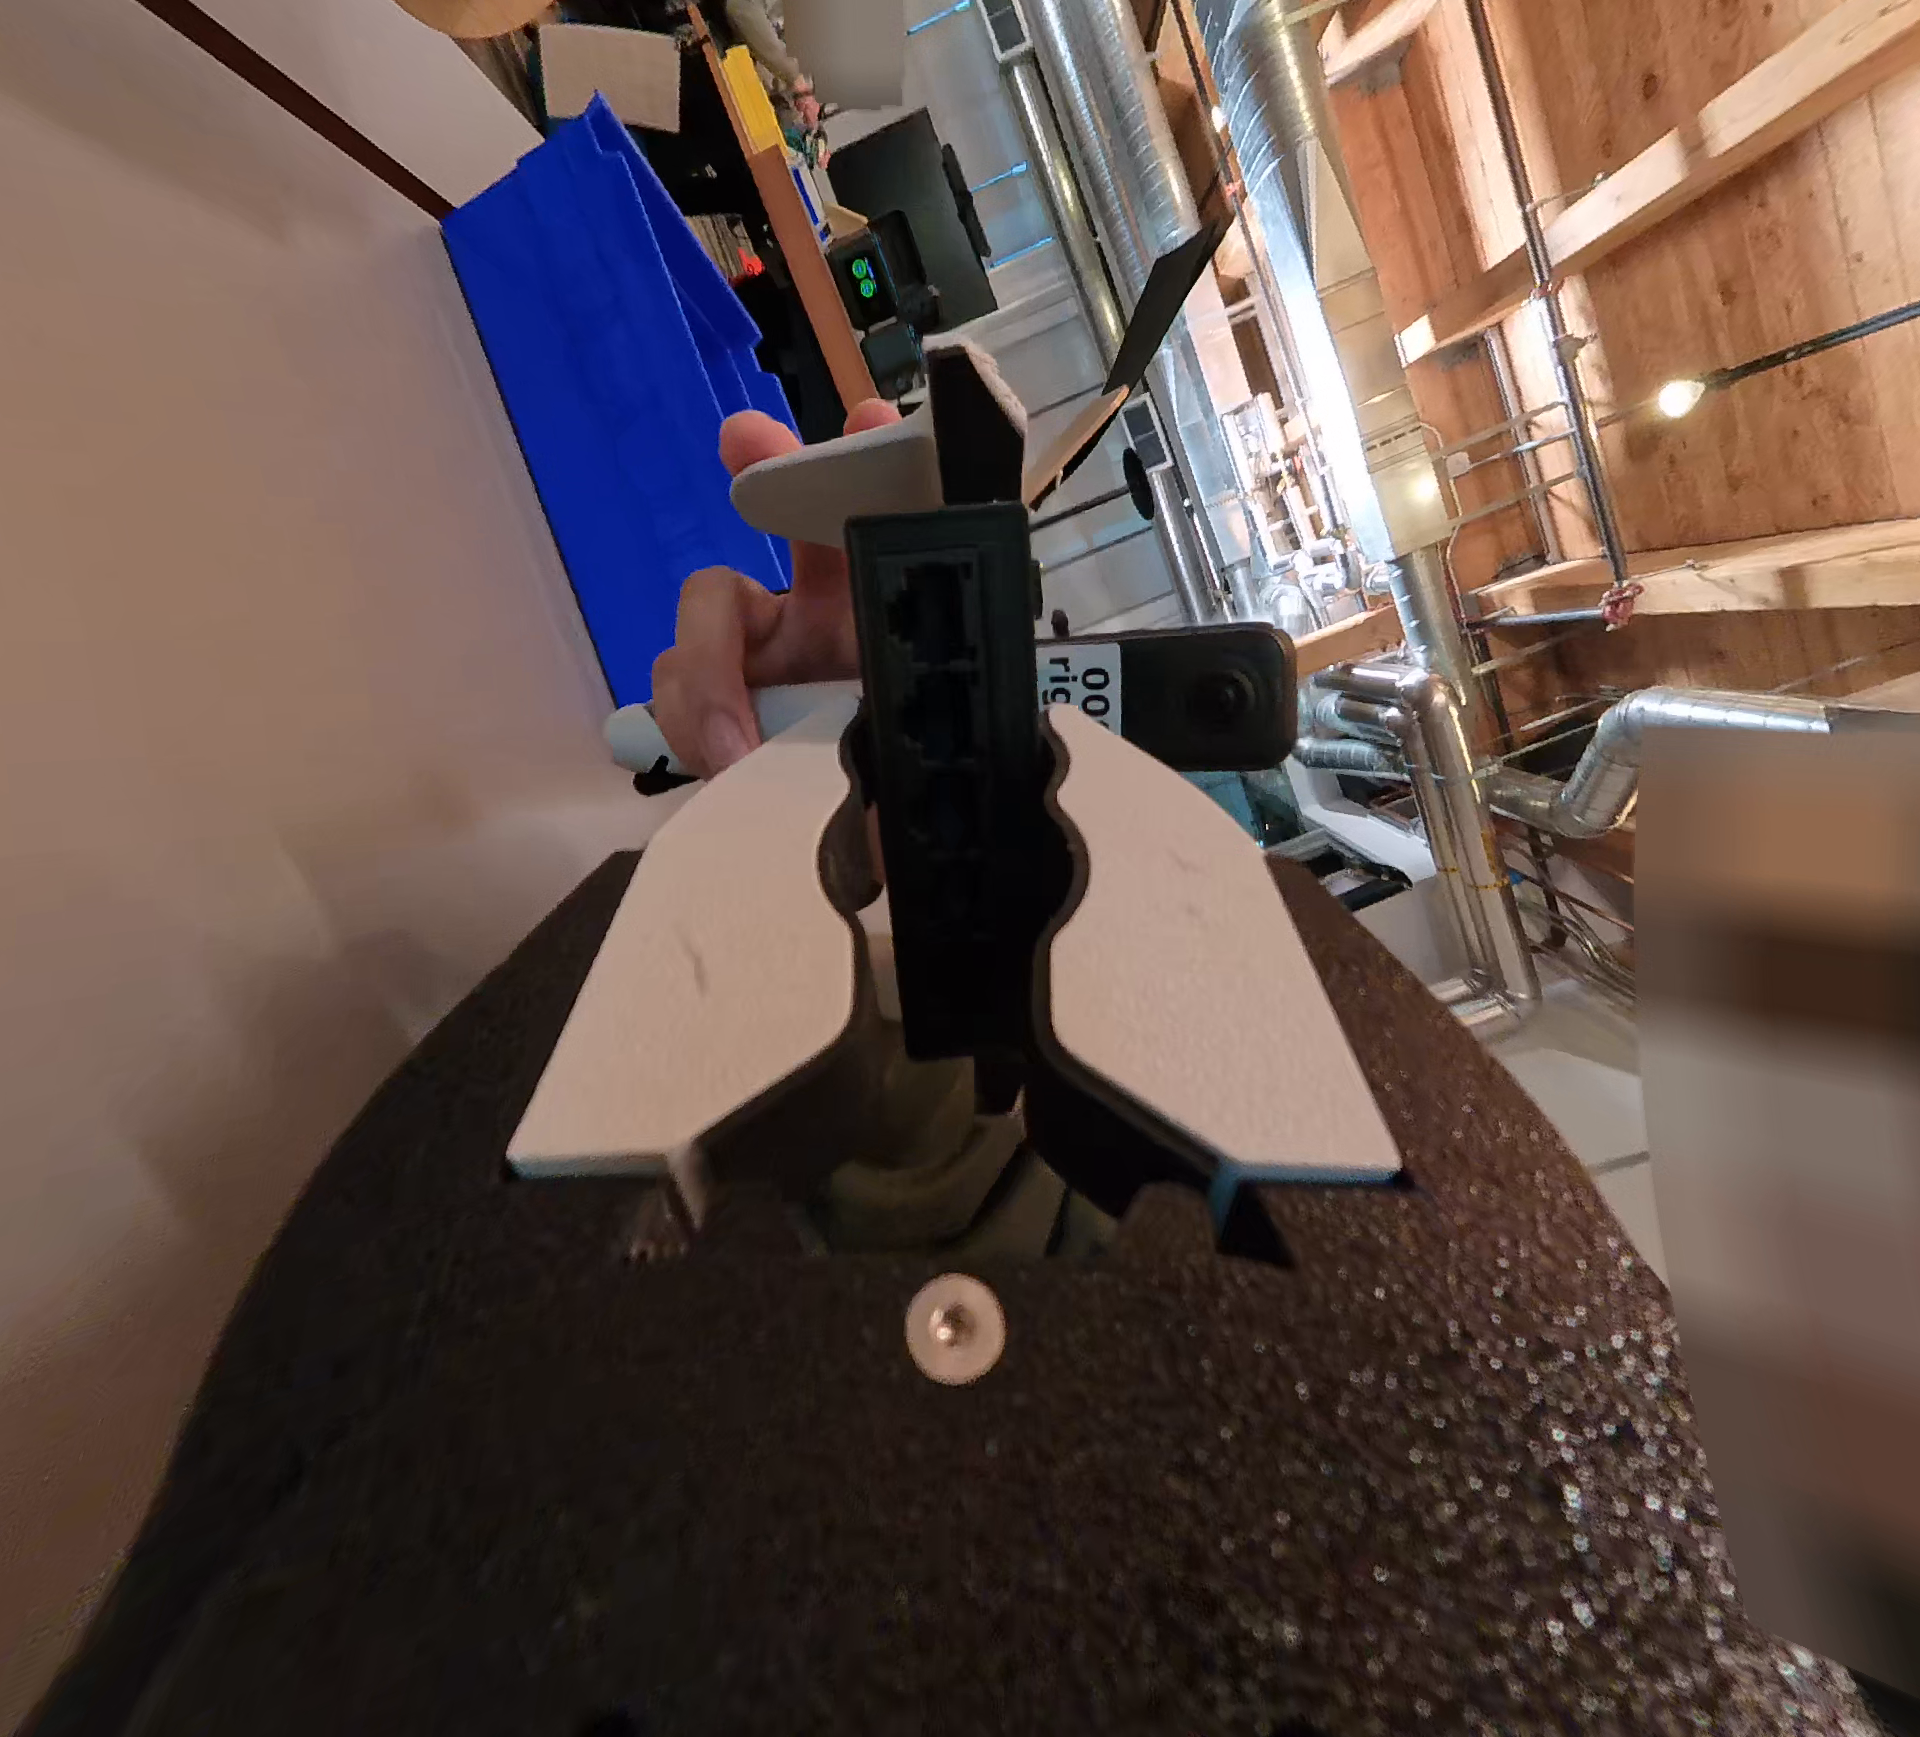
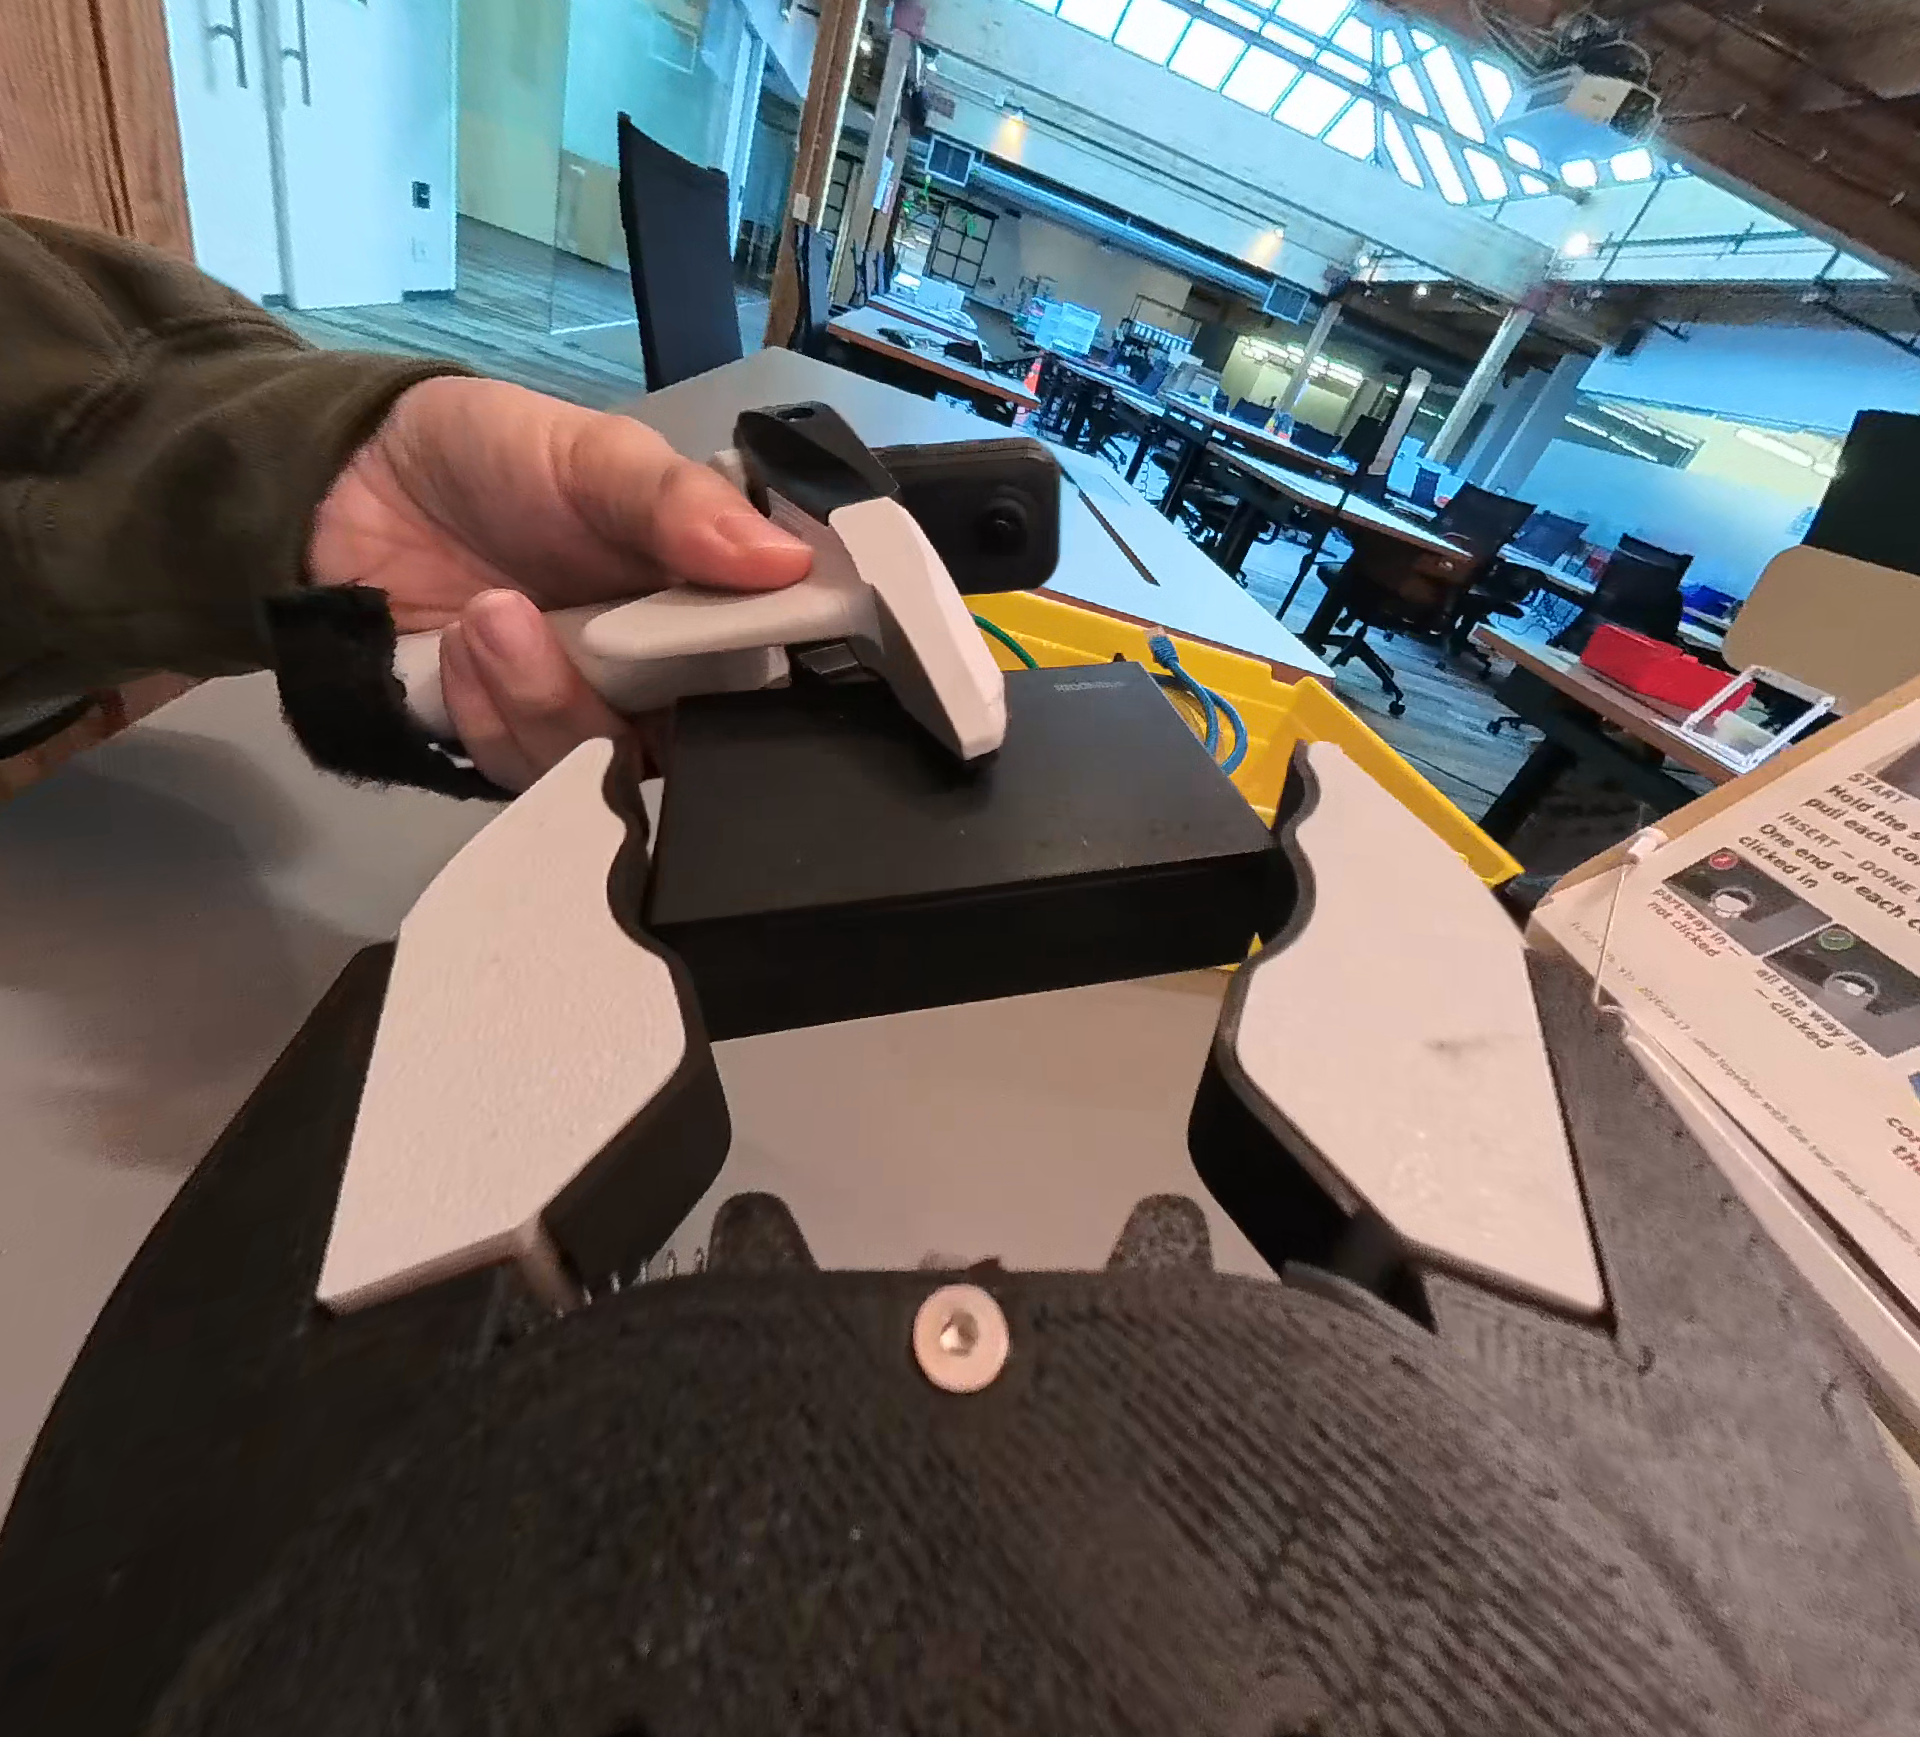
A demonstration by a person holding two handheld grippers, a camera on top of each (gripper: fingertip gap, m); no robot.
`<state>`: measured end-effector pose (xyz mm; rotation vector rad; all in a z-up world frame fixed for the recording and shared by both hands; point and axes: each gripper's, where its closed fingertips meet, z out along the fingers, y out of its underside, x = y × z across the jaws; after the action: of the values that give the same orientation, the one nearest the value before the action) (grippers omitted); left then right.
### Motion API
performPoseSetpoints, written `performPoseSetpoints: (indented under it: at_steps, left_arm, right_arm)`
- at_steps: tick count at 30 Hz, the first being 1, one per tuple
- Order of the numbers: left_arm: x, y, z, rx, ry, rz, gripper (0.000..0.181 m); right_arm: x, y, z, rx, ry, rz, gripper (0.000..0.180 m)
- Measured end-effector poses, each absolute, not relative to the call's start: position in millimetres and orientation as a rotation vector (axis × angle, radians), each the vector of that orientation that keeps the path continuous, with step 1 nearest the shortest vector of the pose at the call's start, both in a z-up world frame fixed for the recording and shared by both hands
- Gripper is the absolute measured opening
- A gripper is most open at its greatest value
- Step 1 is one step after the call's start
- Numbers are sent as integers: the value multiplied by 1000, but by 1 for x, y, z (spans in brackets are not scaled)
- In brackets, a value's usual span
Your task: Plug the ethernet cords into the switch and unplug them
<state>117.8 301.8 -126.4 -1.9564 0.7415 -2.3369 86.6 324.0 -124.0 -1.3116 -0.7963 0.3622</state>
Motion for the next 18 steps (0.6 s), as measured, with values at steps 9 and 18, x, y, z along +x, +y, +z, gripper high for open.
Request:
performPoseSetpoints:
  at_steps: [9,18]
  left_arm:
    - [100,274,-118,-1832,1031,-2379,41]
    - [95,219,-104,-1829,1196,-2657,62]
  right_arm:
    - [86,283,-95,-1194,-790,553,112]
    - [89,228,-85,-995,-629,860,112]
